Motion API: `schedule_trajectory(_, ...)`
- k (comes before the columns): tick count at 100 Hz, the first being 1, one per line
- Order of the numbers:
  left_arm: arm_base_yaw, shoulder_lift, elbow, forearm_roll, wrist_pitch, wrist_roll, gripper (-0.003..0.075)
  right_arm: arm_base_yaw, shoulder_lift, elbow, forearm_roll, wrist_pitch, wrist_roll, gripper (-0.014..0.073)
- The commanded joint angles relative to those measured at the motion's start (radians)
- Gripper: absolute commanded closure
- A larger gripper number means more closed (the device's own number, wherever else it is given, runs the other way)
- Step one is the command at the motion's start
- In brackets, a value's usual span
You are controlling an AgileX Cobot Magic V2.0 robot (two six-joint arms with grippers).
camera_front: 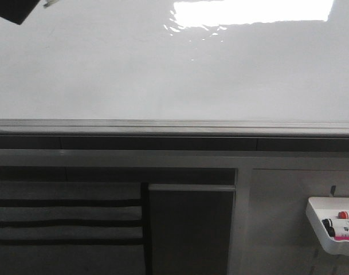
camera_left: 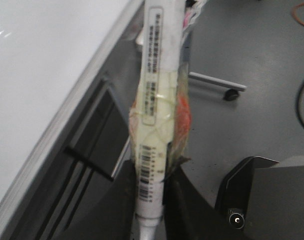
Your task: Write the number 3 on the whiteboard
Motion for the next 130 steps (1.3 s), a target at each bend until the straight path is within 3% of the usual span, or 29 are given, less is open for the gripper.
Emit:
schedule_trajectory(1, -0.046, -0.016, -0.038, -0.08, -0.021, 0.058, 0.0741, 0.078, 0.013, -0.068, 0.072, 0.008, -0.088, 0.0113)
schedule_trajectory(29, -0.113, -0.016, -0.038, -0.08, -0.021, 0.062, 0.0741, 0.27, 0.085, -0.154, 0.04, -0.046, -0.123, 0.0118)
schedule_trajectory(44, -0.113, -0.016, -0.038, -0.08, -0.021, 0.062, 0.0741, 0.332, 0.122, -0.191, -0.006, -0.063, -0.121, 0.0186)
schedule_trajectory(61, -0.113, -0.016, -0.038, -0.08, -0.019, 0.062, 0.0741, 0.4, 0.15, -0.225, -0.139, -0.101, 0.002, 0.021)
schedule_trajectory(78, -0.113, -0.016, -0.038, -0.08, -0.019, 0.062, 0.0741, 0.422, 0.161, -0.248, -0.145, -0.129, 0.012, 0.0219)
schedule_trajectory(104, -0.113, -0.016, -0.038, -0.08, -0.019, 0.062, 0.0741, 0.422, 0.165, -0.248, -0.147, -0.146, 0.015, 0.0349)
schedule_trajectory(130, -0.113, -0.016, -0.038, -0.078, -0.019, 0.062, 0.0741, 0.422, 0.165, -0.248, -0.147, -0.146, 0.015, 0.0533)
